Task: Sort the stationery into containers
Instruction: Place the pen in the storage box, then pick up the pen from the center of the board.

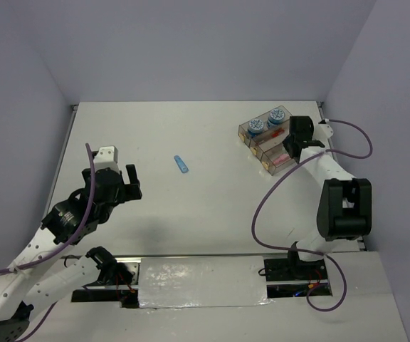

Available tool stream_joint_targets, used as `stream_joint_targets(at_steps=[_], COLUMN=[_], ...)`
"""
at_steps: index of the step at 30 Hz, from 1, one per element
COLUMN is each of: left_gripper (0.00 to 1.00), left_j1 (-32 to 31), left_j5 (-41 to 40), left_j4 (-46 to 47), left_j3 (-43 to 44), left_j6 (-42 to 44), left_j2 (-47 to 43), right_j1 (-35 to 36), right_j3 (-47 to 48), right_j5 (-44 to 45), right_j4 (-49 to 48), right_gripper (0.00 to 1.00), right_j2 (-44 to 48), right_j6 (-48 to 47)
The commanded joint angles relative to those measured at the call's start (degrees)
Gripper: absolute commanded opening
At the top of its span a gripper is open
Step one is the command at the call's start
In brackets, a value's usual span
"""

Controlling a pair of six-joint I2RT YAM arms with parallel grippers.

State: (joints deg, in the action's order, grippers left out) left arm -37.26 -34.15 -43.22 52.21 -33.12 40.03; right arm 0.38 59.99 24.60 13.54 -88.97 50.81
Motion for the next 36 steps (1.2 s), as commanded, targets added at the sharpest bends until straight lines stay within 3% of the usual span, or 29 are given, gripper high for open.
stream_joint_targets(at_steps=[1, 6, 9, 10, 13, 16, 19, 23, 25, 29, 30, 31, 33, 36], left_gripper=[0.99, 0.99, 0.99, 0.99, 0.99, 0.99, 0.99, 0.99, 0.99, 0.99, 0.99, 0.99, 0.99, 0.99], left_j1=[0.3, 0.3, 0.3, 0.3, 0.3, 0.3, 0.3, 0.3, 0.3, 0.3, 0.3, 0.3, 0.5, 0.7], left_j5=[0.2, 0.4, 0.6, 0.6, 0.7, 0.7, 0.8, 0.8, 0.7, -1.0, -1.7, -3.4, -6.4, -14.3], left_j4=[1.8, 1.9, 1.9, 1.9, 1.9, 2.0, 2.1, 1.9, 1.9, 1.3, 0.6, 0.2, -2.6, -9.3], left_j3=[0.5, 0.4, 0.6, 0.5, 0.6, 0.4, 0.4, 0.4, 0.6, 0.7, 1.1, 1.1, 1.8, 3.6], left_j6=[1.0, 1.1, 1.2, 1.2, 1.2, 1.3, 1.3, 1.2, 1.2, 0.1, -0.3, -0.9, -3.6, -10.4], left_j2=[0.1, 0.2, 0.7, 0.7, 0.8, 0.5, 0.6, 0.8, 0.8, 0.6, 0.5, 0.2, 0.0, -0.2], right_j1=[0.1, 0.1, 0.1, 0.1, 0.1, 0.1, 0.1, 0.3, 1.0, 11.1, 17.0, 20.2, 29.5, 36.1], right_j3=[-0.1, -0.9, 1.1, 1.5, 0.6, -0.2, 0.3, 1.3, 0.7, -1.2, 0.5, 5.5, 15.5, 24.0], right_j5=[-0.1, -2.0, -2.2, -2.1, -2.2, -1.9, -1.3, -2.0, -6.1, -27.3, -34.7, -36.5, -31.6, -25.5], right_j4=[-1.0, -3.7, -2.1, -1.7, -2.1, -2.1, -1.8, -2.4, -5.3, -22.0, -20.4, -14.3, -5.0, 3.7], right_gripper=[0.00, 0.03, 0.11, 0.28, 0.54, 0.65, 0.72, 0.75, 0.74, 0.83, 0.86, 0.91, 1.00, 1.00], right_j2=[-1.8, -4.0, -5.3, -5.3, -3.9, -2.3, -0.8, 2.0, 3.5, 6.9, 5.9, 2.3, -3.2, -14.3], right_j6=[4.4, 3.9, 2.8, 2.7, 3.1, 3.1, 1.9, -1.5, -7.6, -30.1, -38.8, -43.0, -51.4, -54.7])
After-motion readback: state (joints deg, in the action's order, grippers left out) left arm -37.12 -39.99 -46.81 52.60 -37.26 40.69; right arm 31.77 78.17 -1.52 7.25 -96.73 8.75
